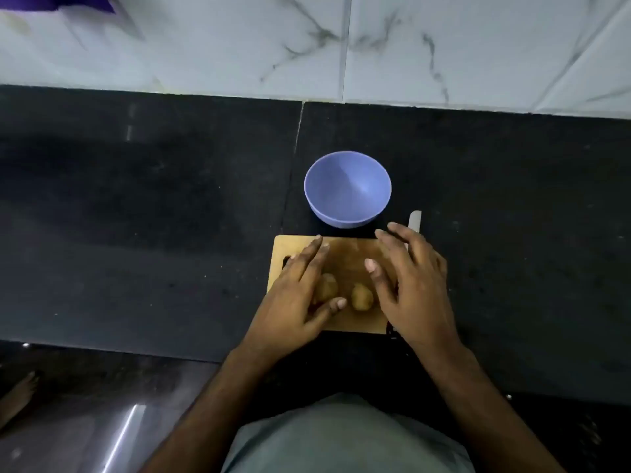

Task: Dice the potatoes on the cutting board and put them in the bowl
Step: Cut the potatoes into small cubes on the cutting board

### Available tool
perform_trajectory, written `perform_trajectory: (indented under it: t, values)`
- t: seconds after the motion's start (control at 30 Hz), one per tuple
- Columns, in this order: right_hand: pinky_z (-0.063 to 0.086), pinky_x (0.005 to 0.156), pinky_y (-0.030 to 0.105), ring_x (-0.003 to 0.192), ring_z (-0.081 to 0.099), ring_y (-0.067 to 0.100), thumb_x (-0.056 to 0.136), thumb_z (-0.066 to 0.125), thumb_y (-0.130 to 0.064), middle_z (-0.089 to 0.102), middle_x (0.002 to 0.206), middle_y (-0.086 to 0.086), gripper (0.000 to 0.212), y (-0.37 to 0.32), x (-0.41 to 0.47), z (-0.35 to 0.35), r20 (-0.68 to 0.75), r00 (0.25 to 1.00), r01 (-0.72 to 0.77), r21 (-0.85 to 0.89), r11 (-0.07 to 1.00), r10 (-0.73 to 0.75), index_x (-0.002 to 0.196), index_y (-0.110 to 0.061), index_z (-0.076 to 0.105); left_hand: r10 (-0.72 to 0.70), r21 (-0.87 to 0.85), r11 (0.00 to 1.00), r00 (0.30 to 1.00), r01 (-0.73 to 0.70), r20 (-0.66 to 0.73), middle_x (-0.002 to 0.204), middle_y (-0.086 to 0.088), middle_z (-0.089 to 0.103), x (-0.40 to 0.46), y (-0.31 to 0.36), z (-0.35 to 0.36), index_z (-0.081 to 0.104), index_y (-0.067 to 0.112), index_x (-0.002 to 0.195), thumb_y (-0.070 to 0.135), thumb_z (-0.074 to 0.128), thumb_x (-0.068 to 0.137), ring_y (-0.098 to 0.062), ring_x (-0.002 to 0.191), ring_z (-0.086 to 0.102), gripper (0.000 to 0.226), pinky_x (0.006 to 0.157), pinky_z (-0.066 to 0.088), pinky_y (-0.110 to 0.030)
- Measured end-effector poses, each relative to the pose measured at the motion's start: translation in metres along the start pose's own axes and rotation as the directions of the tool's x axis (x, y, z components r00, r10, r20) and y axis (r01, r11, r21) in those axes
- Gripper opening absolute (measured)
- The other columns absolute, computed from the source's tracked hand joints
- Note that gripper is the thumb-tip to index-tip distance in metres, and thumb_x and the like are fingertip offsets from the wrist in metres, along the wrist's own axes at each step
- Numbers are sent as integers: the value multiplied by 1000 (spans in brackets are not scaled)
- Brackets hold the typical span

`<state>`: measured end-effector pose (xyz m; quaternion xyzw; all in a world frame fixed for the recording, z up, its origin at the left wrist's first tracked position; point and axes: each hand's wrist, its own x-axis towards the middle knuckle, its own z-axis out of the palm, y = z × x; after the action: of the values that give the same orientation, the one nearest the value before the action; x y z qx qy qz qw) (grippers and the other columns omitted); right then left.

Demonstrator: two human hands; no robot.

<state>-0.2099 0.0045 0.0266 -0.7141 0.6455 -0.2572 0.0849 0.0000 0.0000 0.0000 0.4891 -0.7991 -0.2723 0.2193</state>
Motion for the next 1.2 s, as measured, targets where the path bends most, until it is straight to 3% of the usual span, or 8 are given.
perform_trajectory:
  t: [0.07, 0.13, 0.27, 0.43, 0.57, 0.7, 1.03, 1.2]
  values:
    - [33, 109, 39, 135, 41, 12, 102, 46, -40, 45, 144, -4, 41, 4, -6, 4, -48, 999, -19, 46, 999, 21, 137, -20, 55, -60, -46, 997, 998, 59, -9, 168, 10, 12, -4, -7, 12, 19, 24, 161, 55, 57, 96, -9, 153, 19, 81, 121, 31, -40]
    - [34, 107, 41, 134, 43, 11, 102, 40, -42, 47, 143, -4, 43, 11, -16, 11, -71, 997, -25, 71, 997, 30, 135, -19, 57, -66, 28, 997, 997, 67, -33, 167, 7, 19, -7, -12, 23, 23, 21, 160, 56, 57, 96, -12, 152, 24, 80, 119, 34, -42]
    - [35, 106, 42, 134, 43, 12, 103, 35, -44, 48, 142, -3, 47, 22, -32, 24, -105, 994, 28, 73, 997, -20, 134, -17, 58, 28, 192, 981, 998, -15, -64, 161, -6, 33, -8, -17, 35, 23, 12, 159, 55, 54, 98, -20, 147, 32, 81, 125, 20, -40]
    - [36, 105, 45, 134, 44, 13, 102, 31, -48, 49, 142, -2, 53, 29, -44, 36, -152, 988, 51, 108, 993, -34, 135, -17, 59, 54, 233, 972, 995, -34, -82, 159, -7, 37, -12, -18, 42, 20, 11, 159, 57, 49, 100, -20, 147, 34, 81, 125, 14, -31]
    - [36, 102, 44, 128, 48, 14, 100, 33, -53, 52, 139, -4, 55, 32, -48, 38, -227, 972, 74, 57, 996, -59, 130, -18, 63, 74, 242, 969, 987, -38, -140, 151, -7, 43, -12, -21, 43, 26, 11, 157, 53, 51, 100, -21, 140, 41, 75, 121, 26, -32]
    - [37, 99, 43, 124, 49, 16, 99, 30, -58, 54, 136, -5, 58, 33, -53, 38, -265, 963, 70, 41, 997, -57, 126, -21, 65, 78, 224, 974, 981, -36, -180, 129, -2, 49, -13, -21, 43, 32, 11, 153, 45, 57, 99, -19, 119, 49, 69, 103, 44, -36]
    - [40, 95, 44, 114, 52, 13, 101, 22, -58, 52, 119, -4, 59, 39, -59, 45, -308, 951, 20, 138, 990, 23, 110, -26, 70, 106, 244, 969, 964, -44, -245, 124, 2, 50, -15, -26, 48, 42, 14, 145, 43, 59, 97, -16, 115, 51, 59, 97, 45, -34]
    - [43, 89, 45, 101, 57, 11, 101, 15, -62, 55, 109, -12, 68, 41, -61, 48, -247, 969, 19, 123, 992, 12, 99, -24, 71, 136, 293, 954, 963, -65, -232, 128, 0, 50, -17, -25, 48, 41, 13, 145, 47, 51, 97, -19, 115, 52, 60, 98, 45, -38]
